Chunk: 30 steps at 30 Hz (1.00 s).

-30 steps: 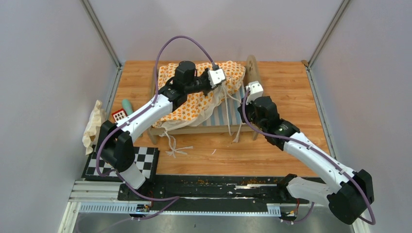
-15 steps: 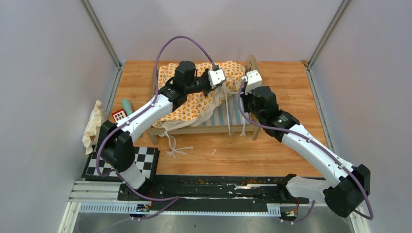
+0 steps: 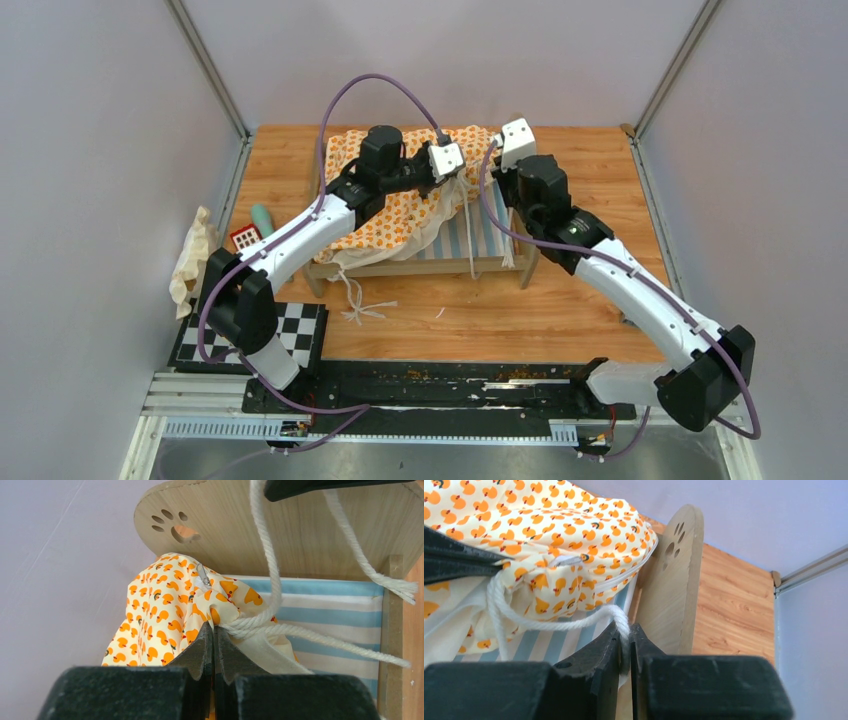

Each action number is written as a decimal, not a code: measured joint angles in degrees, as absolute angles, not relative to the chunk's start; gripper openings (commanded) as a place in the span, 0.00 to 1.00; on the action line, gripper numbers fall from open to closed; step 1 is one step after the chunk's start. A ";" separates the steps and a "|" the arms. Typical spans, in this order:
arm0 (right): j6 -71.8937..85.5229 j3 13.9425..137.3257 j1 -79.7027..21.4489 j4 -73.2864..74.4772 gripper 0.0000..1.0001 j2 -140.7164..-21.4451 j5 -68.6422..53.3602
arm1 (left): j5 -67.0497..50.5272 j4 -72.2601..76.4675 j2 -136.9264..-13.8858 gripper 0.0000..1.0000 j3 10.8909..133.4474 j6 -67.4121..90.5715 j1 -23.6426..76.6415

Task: Set up the pet bed
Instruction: Cross the ropes on the bed frame.

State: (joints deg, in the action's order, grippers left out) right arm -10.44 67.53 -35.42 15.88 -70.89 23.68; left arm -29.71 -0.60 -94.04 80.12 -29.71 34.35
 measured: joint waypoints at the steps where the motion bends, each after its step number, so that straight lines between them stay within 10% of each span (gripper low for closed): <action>1: -11.11 68.18 -35.27 15.62 0.14 -71.59 23.75 | -29.74 -0.60 -94.04 0.00 80.12 -29.71 34.35; 30: -17.58 60.58 -34.57 11.68 0.23 -77.03 24.51 | -32.91 -1.15 -95.09 0.00 80.18 -29.58 34.37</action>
